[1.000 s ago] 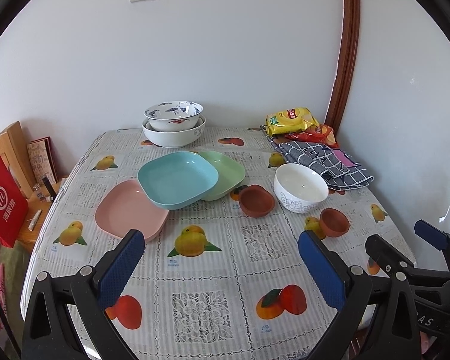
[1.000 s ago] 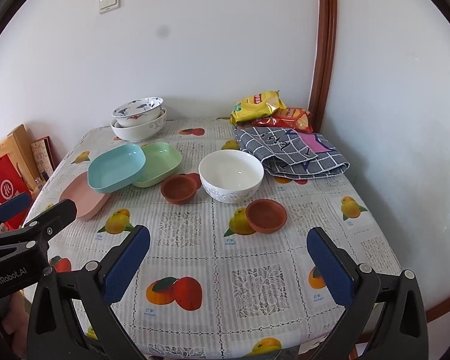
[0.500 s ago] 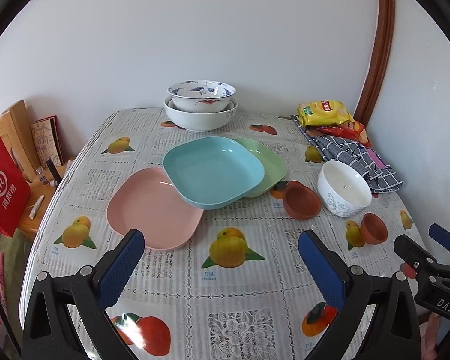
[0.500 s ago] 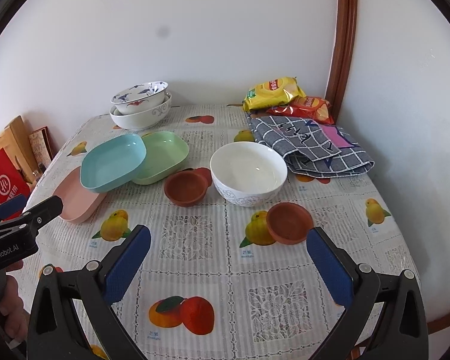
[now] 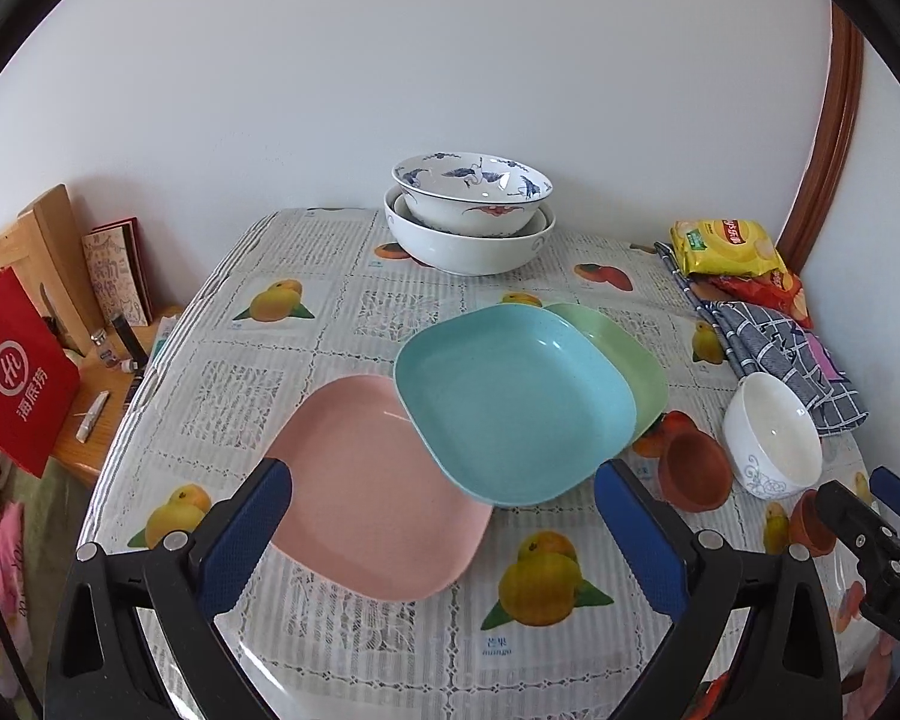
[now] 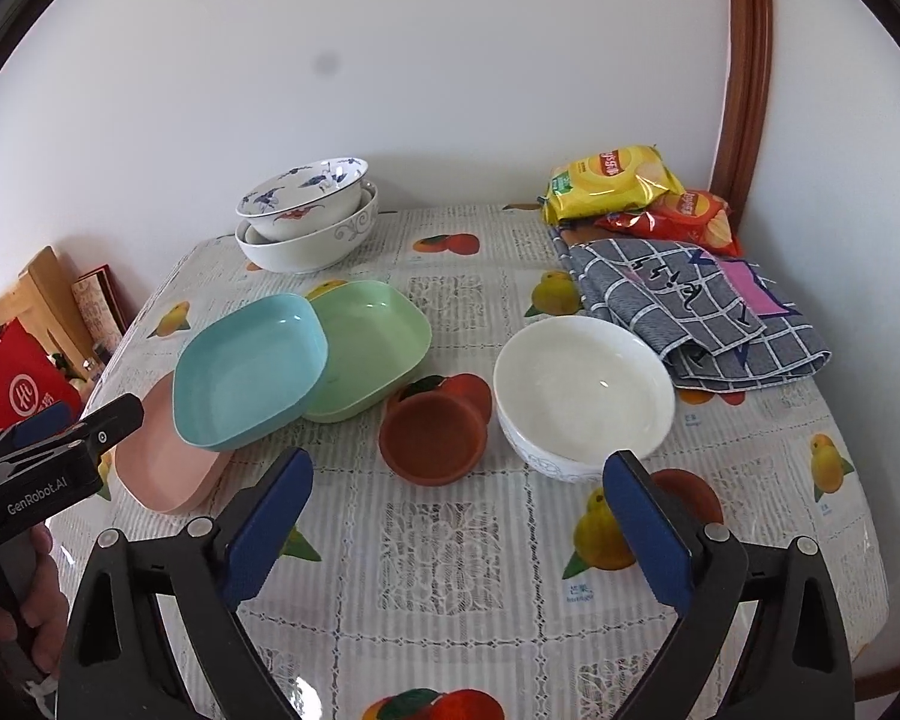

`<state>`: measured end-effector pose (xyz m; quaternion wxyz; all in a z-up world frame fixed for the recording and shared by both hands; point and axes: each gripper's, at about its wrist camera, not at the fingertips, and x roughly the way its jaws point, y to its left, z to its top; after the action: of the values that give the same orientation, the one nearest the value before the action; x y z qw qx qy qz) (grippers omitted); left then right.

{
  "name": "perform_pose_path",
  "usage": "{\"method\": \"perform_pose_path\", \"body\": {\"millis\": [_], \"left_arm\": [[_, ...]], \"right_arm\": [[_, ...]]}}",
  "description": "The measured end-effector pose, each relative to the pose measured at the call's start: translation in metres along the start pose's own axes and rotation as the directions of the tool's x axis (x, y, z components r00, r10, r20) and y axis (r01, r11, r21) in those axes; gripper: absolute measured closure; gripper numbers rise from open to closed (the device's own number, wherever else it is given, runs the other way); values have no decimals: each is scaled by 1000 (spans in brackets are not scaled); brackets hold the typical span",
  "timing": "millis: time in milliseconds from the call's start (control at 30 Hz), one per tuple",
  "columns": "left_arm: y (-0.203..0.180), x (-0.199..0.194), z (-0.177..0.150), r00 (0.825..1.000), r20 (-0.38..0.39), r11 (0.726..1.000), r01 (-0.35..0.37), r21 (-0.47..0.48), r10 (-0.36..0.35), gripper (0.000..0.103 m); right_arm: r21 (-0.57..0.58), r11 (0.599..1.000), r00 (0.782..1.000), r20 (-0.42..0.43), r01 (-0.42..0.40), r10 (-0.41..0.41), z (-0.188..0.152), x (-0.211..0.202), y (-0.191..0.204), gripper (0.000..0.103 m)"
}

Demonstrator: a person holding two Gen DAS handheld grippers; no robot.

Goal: Organize plates and bowls
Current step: 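Move both grippers to the light-blue plate rim and close them on it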

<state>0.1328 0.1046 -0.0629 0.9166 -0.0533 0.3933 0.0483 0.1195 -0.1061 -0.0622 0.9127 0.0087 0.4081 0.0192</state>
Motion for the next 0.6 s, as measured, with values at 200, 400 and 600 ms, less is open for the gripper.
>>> {"method": "perform_pose_path", "body": {"millis": [200,400,600], "left_arm": [[2,24,22,999,-20,1000,-28,-8,27,6],[5,52,38,998,-58,1000,-27,-1,27,17],[10,79,44,995,-96,999,-38,3,38,27]], "right_arm": [[15,999,999,-37,-29,29,14,25,10,7],[-10,1000,999,-47,-27,26,25,48,26,11],[-7,998,996,-71,-56,56,34,71,40,17]]}}
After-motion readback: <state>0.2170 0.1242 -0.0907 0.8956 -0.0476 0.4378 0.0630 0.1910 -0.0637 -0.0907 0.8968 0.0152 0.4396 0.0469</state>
